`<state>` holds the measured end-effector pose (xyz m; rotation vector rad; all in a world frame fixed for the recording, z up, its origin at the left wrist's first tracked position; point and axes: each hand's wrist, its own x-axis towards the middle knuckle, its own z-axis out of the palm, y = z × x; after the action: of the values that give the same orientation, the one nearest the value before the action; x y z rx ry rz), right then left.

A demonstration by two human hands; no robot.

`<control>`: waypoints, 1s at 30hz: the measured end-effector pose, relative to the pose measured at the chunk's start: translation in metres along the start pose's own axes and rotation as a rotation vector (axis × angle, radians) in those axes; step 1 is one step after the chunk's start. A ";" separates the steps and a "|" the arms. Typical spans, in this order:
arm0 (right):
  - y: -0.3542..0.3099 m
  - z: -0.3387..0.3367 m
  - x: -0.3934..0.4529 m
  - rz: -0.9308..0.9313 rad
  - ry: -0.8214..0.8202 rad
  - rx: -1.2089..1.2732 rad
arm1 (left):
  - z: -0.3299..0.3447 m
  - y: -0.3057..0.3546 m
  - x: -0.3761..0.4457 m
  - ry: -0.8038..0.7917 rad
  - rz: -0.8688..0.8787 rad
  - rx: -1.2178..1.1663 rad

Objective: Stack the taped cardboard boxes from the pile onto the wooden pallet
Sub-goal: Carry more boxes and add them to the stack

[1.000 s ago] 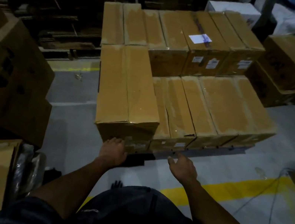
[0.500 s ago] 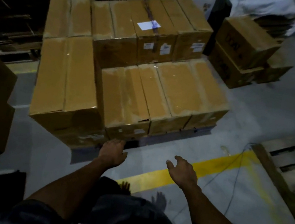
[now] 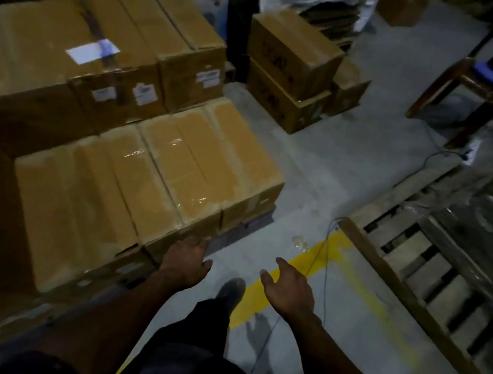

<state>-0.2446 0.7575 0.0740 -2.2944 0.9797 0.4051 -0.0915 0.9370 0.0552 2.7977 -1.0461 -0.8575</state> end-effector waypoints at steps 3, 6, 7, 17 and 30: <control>0.007 -0.041 0.057 0.060 0.025 0.003 | -0.030 0.029 0.073 -0.019 0.082 0.015; 0.013 -0.084 0.101 0.097 0.034 -0.008 | -0.062 0.056 0.131 -0.013 0.143 0.052; 0.015 -0.098 0.116 0.110 0.051 -0.010 | -0.072 0.064 0.150 -0.001 0.160 0.078; 0.071 -0.217 0.278 0.125 0.114 0.023 | -0.144 0.170 0.322 0.012 0.198 0.140; 0.125 -0.423 0.502 -0.098 0.013 -0.090 | -0.246 0.306 0.512 0.080 -0.052 0.000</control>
<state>0.0225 0.1456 0.1039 -2.4176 0.8667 0.4012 0.1690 0.3472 0.0816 2.8450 -0.9666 -0.7430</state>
